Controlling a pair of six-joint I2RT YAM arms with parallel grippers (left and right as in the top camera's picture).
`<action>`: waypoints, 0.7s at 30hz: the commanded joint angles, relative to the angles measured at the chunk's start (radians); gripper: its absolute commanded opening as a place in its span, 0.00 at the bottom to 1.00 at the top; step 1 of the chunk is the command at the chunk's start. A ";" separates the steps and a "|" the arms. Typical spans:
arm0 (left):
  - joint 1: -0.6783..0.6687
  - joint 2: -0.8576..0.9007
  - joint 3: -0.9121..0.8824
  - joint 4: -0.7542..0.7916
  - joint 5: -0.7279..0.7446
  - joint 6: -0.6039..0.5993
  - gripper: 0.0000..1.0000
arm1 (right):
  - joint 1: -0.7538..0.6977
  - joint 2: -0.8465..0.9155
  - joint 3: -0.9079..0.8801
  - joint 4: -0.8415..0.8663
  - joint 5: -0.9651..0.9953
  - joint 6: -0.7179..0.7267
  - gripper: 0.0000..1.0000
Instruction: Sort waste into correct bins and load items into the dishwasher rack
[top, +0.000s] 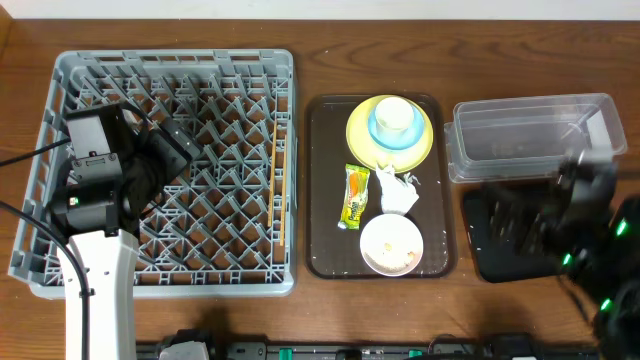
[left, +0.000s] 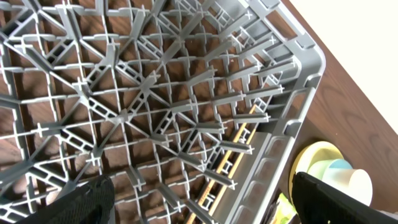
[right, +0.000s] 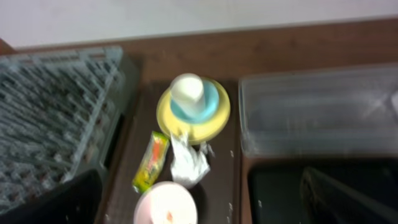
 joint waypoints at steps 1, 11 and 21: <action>0.003 0.005 0.013 -0.002 0.010 -0.005 0.92 | 0.006 0.127 0.175 -0.051 -0.022 0.018 0.99; 0.004 0.005 0.013 -0.002 0.010 -0.005 0.93 | 0.035 0.270 0.207 -0.148 -0.285 0.067 0.15; 0.004 0.005 0.013 -0.003 0.010 -0.005 0.93 | 0.249 0.343 -0.093 -0.065 -0.205 0.134 0.16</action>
